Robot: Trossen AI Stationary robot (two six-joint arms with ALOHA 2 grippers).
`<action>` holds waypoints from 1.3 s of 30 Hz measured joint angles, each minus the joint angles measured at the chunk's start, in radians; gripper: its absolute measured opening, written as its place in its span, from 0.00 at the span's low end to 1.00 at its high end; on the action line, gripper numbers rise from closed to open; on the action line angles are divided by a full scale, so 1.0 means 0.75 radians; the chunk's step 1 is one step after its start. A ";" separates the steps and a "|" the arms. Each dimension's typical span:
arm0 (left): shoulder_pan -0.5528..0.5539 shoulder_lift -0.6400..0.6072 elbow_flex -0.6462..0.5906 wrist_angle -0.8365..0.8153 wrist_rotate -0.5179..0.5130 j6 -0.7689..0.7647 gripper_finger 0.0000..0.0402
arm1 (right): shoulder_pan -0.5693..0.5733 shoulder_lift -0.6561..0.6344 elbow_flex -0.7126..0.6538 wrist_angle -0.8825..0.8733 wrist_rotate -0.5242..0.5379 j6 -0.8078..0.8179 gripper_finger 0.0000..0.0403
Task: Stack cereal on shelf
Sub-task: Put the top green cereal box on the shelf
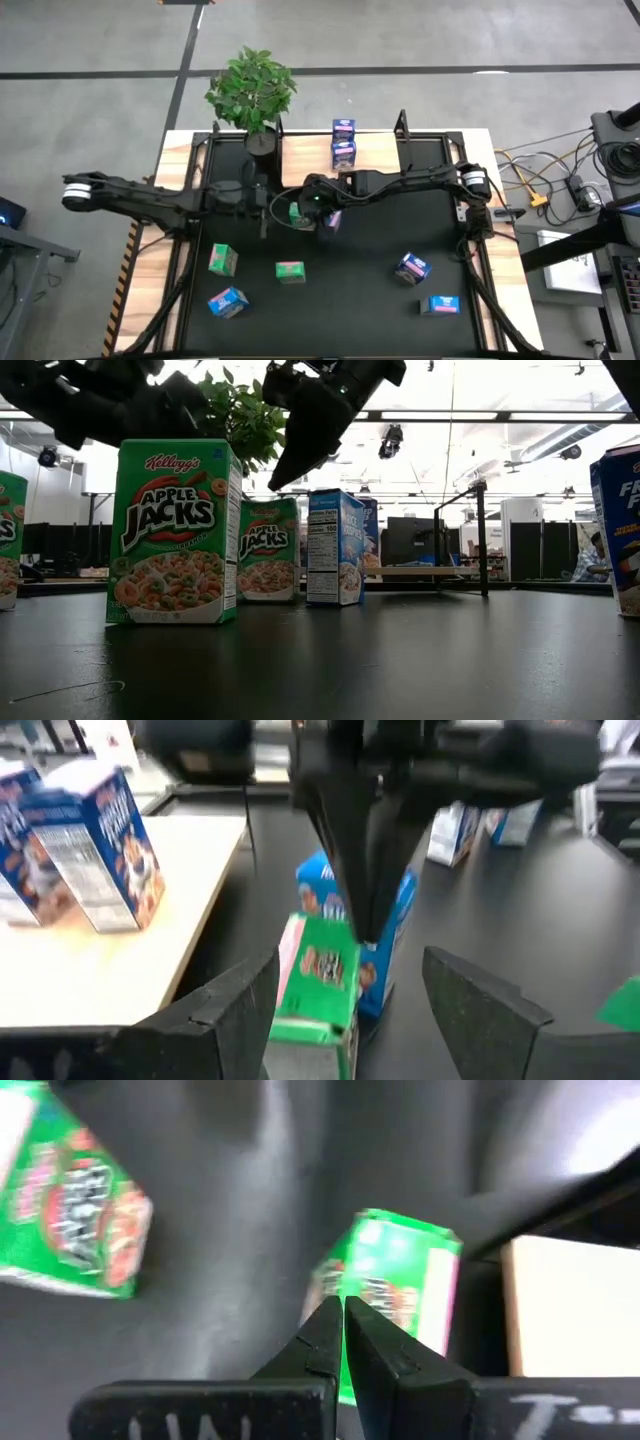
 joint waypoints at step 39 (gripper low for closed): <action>0.000 -0.015 -0.001 -0.001 -0.011 0.014 0.57 | 0.005 0.086 0.011 -0.016 0.126 0.136 0.46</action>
